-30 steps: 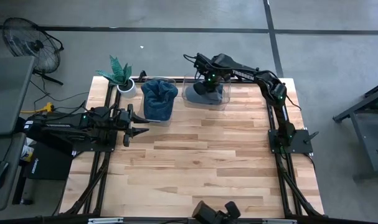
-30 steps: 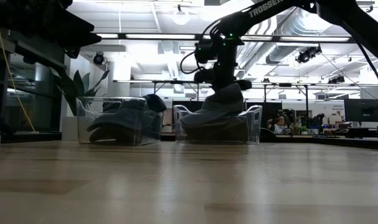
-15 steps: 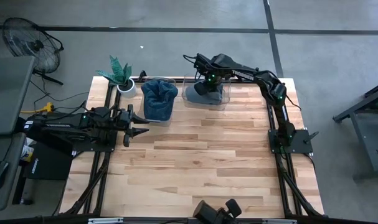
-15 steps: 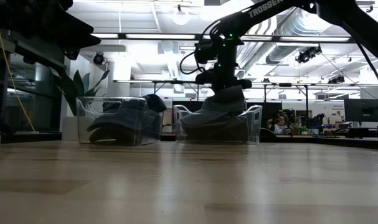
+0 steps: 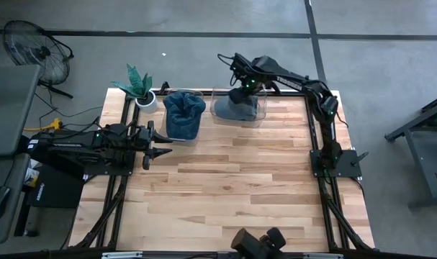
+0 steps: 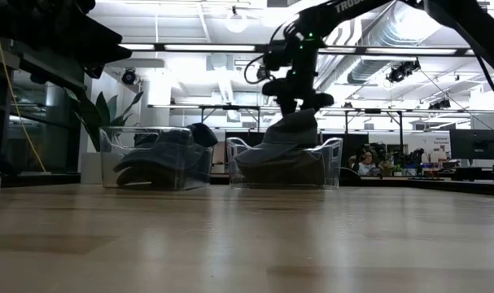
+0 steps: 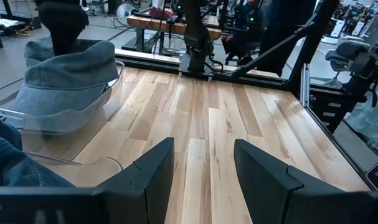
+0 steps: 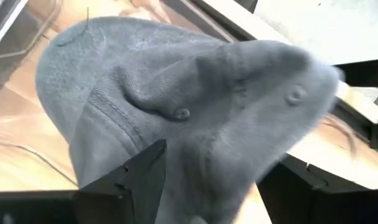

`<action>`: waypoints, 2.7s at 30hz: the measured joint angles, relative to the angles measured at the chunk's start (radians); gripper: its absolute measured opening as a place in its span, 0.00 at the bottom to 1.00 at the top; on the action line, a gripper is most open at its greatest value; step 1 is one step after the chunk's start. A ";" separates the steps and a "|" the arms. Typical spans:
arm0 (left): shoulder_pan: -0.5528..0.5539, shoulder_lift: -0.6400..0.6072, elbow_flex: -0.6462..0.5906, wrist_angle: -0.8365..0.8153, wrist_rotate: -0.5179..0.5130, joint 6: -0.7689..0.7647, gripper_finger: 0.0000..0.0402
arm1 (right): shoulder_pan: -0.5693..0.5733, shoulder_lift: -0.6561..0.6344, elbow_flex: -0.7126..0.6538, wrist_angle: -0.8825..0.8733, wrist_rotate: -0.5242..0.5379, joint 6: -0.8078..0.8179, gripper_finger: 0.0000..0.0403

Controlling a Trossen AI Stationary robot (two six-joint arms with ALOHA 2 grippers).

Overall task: Pick & Place hat
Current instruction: Put the gray cap into the right transparent bin

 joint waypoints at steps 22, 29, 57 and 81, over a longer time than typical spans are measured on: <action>0.000 0.000 0.000 0.001 -0.003 0.000 0.41 | 0.000 -0.142 0.000 -0.067 0.043 -0.128 0.28; 0.000 0.000 0.000 -0.001 -0.003 0.000 0.41 | 0.048 -0.141 -0.011 -0.067 0.040 -0.202 0.02; 0.000 0.000 0.000 -0.007 0.012 0.000 0.41 | 0.036 -0.140 -0.516 0.596 -0.092 -0.233 0.00; 0.000 0.001 0.000 -0.037 0.011 -0.012 0.41 | 0.040 -0.138 -0.443 0.501 -0.117 -0.207 0.00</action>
